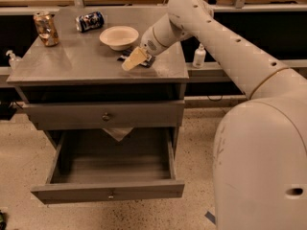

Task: Place rxbar blueberry into middle drawer

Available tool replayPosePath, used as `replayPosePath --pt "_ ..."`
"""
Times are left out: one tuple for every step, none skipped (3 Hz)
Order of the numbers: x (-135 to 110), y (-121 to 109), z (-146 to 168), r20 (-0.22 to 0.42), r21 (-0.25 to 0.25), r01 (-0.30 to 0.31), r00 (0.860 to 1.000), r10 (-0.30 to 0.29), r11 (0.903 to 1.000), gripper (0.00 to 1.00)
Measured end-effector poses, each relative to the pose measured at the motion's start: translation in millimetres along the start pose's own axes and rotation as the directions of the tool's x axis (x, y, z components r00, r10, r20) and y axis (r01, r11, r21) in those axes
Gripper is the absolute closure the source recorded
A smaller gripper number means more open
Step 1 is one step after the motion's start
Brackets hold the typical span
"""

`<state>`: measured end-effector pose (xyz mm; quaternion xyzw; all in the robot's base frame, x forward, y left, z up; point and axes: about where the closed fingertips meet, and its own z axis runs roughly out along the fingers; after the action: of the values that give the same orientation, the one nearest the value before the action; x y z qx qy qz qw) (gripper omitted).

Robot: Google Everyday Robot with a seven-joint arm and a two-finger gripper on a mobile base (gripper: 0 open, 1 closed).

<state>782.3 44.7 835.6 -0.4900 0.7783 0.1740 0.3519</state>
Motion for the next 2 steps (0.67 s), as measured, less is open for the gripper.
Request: replayPosePath --pt "7.7 -0.2 8.3 -0.015 0.005 0.006 1.000 -0.006 1.0000 0.68" --pt "9.5 -0.3 7.9 -0.020 0.006 0.010 1.000 -0.010 0.9999 0.91"
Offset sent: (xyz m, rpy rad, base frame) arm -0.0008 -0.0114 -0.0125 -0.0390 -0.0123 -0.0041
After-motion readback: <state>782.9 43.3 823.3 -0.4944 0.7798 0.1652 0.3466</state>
